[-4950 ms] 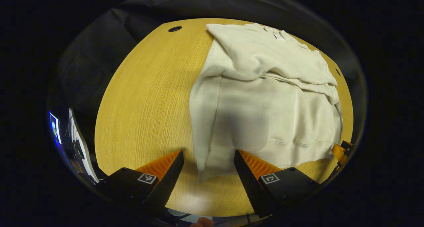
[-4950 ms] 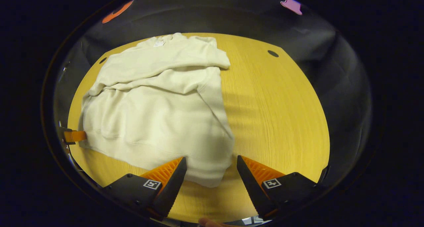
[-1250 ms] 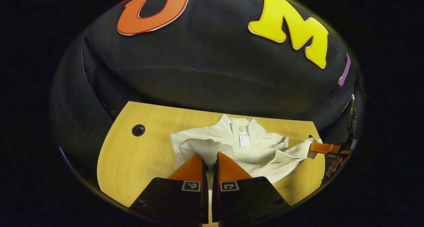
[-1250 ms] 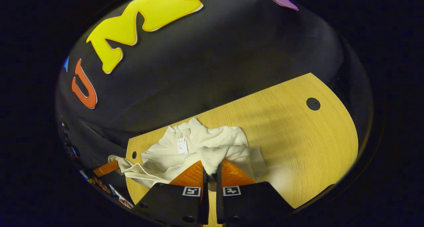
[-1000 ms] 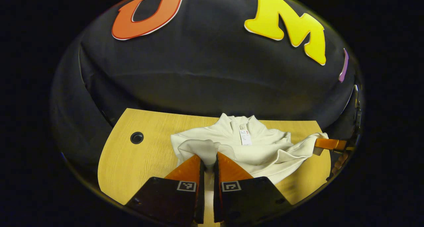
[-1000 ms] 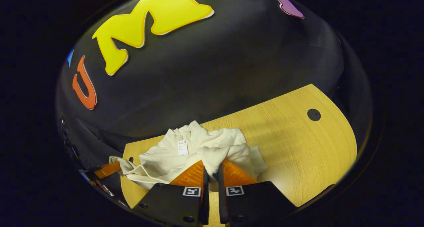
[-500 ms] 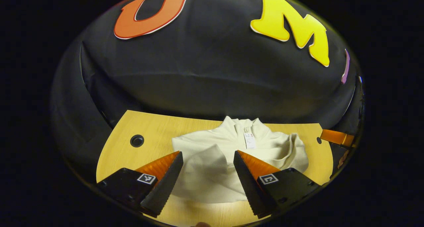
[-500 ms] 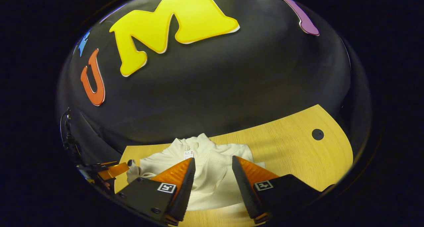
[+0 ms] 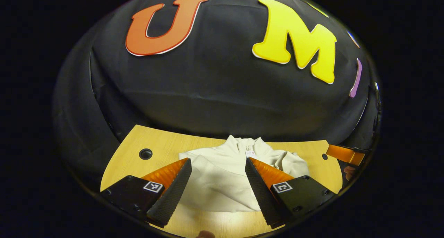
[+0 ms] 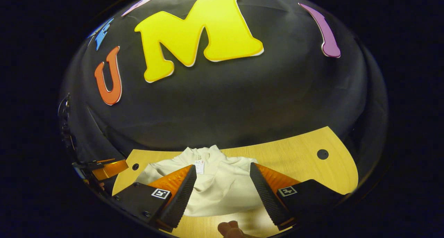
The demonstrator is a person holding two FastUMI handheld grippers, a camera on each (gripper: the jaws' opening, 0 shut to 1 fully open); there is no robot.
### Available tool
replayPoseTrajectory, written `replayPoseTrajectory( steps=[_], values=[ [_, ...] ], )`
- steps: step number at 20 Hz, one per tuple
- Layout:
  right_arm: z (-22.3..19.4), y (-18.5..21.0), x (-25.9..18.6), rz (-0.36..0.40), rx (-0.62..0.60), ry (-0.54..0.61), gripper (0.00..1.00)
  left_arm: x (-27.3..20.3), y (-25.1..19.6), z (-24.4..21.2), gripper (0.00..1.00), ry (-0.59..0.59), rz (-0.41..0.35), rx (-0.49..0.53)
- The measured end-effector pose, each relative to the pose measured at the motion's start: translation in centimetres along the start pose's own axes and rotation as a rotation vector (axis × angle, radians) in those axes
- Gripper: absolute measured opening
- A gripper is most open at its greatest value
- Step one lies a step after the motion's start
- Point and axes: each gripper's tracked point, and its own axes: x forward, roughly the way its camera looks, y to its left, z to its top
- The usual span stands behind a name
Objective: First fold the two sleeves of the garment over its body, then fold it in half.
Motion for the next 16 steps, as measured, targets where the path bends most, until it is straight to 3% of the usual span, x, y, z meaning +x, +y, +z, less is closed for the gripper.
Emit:
replayPoseTrajectory(
  steps=[1,4,5,6,9,10,16],
  values=[
    [0.5,0.2,-1.3,-0.004,-0.019,-0.017,0.96,-1.4,-0.2,0.2,0.99,-0.014,0.004,-0.003],
    [2.0,0.9,-6.5,-0.008,-0.064,-0.088,0.96,-5.8,-0.7,0.7,0.99,-0.070,0.011,-0.016],
    [2.6,1.2,-8.6,-0.003,-0.082,-0.116,0.92,-7.8,-0.9,1.2,0.99,-0.102,0.014,-0.011],
    [3.1,1.3,-10.6,-0.010,-0.105,-0.149,0.96,-9.5,-1.2,1.4,0.98,-0.130,0.018,0.004],
    [4.0,2.4,-16.7,0.001,-0.172,-0.233,0.92,-14.4,-1.9,1.9,0.98,-0.197,0.029,0.025],
    [4.2,2.4,-18.8,0.004,-0.188,-0.260,0.96,-15.9,-2.1,1.8,0.98,-0.213,0.022,0.016],
    [4.4,1.6,-28.6,-0.008,-0.225,-0.390,0.96,-23.7,-2.4,0.5,0.98,-0.287,0.039,0.010]
  ],
)
